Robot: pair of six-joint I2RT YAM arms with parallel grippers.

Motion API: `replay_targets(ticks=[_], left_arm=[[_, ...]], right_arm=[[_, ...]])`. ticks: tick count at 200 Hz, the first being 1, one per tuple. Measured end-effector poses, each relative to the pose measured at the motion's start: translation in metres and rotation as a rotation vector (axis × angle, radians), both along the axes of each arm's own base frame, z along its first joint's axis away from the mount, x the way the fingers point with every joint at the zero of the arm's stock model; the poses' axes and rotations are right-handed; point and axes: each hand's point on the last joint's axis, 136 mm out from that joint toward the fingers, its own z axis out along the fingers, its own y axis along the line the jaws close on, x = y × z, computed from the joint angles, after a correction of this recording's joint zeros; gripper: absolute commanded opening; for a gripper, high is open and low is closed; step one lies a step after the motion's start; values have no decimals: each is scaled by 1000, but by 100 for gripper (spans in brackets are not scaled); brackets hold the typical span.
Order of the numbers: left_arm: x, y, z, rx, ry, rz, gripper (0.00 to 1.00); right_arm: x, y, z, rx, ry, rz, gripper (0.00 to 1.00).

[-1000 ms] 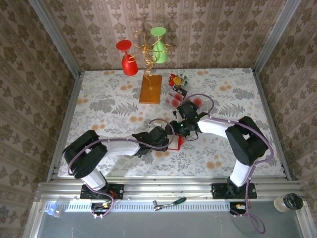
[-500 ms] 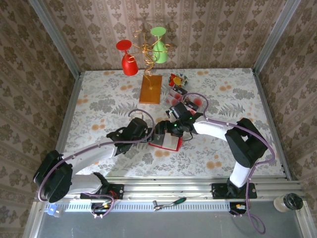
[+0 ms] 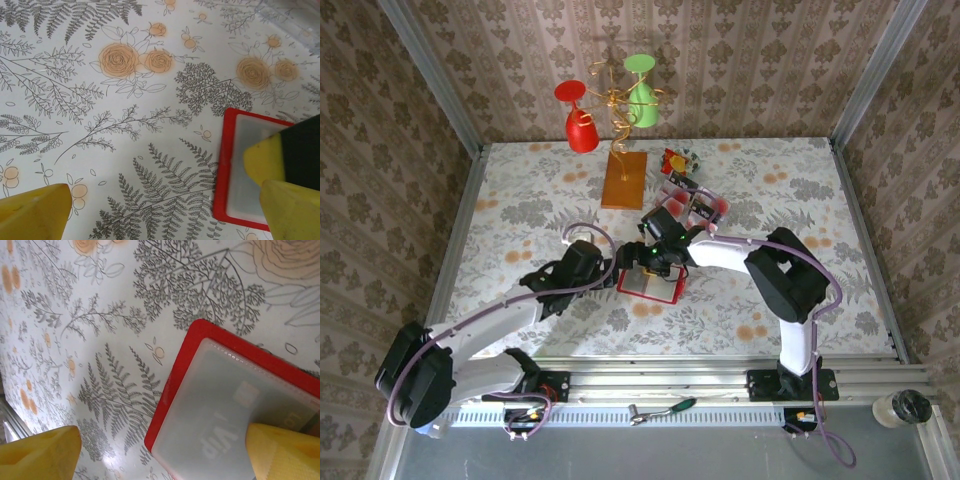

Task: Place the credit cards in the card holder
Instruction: Flip over the card slot on the card holder.

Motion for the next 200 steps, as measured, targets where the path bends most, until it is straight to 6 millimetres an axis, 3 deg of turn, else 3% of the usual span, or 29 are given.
replay_targets(ticks=[75, 125, 162, 200], left_arm=[[-2, -2, -4, -10, 9, -11, 98], [0, -8, -27, 18, 61, -23, 98], [9, -20, -32, 39, 82, -41, 97], [22, -46, -17, 36, 42, -95, 97]], right_arm=[[5, -2, 7, 14, -12, -21, 86], [14, -26, 54, 66, -85, -71, 83], [7, -67, 75, -2, -164, -110, 81], [-20, -124, 55, -206, -185, -149, 80]])
